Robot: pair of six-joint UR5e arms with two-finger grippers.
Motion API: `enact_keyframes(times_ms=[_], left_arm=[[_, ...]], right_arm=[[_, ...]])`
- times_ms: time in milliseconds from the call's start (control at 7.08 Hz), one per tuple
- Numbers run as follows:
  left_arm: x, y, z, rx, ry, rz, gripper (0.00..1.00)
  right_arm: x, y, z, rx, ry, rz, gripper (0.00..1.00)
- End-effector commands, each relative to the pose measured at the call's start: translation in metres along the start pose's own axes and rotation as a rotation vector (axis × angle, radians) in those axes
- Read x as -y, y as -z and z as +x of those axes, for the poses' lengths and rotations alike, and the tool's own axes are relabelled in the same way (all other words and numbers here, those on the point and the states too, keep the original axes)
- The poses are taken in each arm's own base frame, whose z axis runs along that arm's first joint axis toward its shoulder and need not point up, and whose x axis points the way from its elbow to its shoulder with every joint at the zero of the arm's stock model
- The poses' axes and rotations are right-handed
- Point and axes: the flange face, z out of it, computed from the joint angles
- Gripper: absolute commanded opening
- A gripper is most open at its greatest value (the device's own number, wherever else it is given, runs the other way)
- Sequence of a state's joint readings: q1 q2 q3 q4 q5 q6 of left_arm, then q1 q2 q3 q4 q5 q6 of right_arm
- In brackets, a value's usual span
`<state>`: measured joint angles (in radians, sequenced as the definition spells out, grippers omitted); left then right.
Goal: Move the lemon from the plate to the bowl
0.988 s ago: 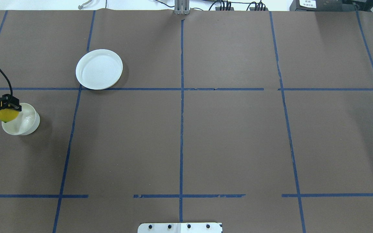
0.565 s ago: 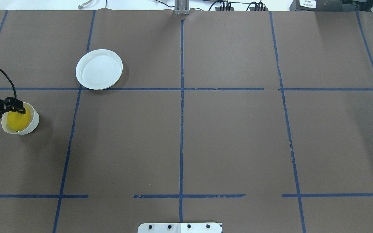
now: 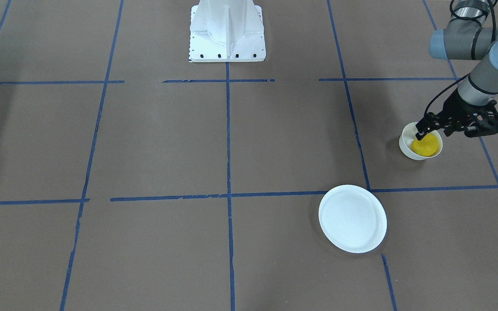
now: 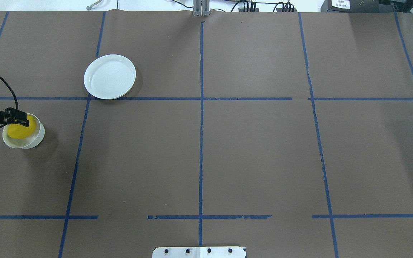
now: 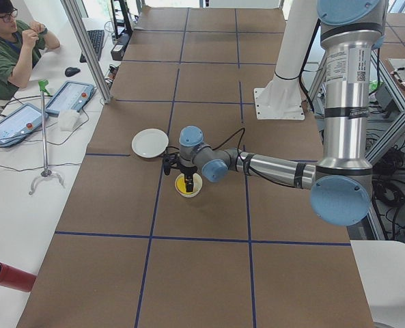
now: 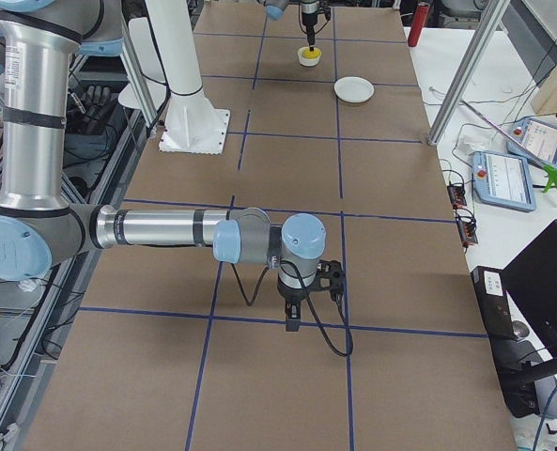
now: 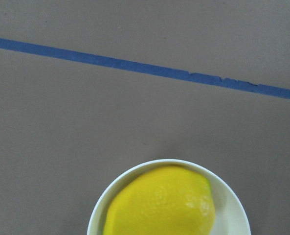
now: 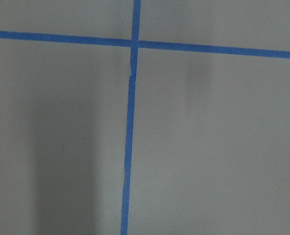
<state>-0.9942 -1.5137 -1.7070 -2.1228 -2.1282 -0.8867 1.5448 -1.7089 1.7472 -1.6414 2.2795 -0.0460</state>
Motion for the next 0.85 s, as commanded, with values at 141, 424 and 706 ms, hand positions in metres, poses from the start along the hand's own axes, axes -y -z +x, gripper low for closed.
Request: enact_keyframes(times_ms=[141, 424, 706], left_arm=[[0.041, 0.073, -0.103, 0.051, -0.202, 0.022, 1.0], [0.054, 0.132, -0.183, 0.12, -0.268, 0.04, 1.0], [0.045, 0.17, -0.25, 0.153, -0.26, -0.068, 1.0]], right_arm=[[0.0, 0.0, 0.0, 0.0, 0.0, 0.0, 1.0], [0.0, 0.0, 0.0, 0.0, 0.0, 0.0, 1.0], [0.0, 0.0, 0.0, 0.0, 0.0, 0.0, 1.0]])
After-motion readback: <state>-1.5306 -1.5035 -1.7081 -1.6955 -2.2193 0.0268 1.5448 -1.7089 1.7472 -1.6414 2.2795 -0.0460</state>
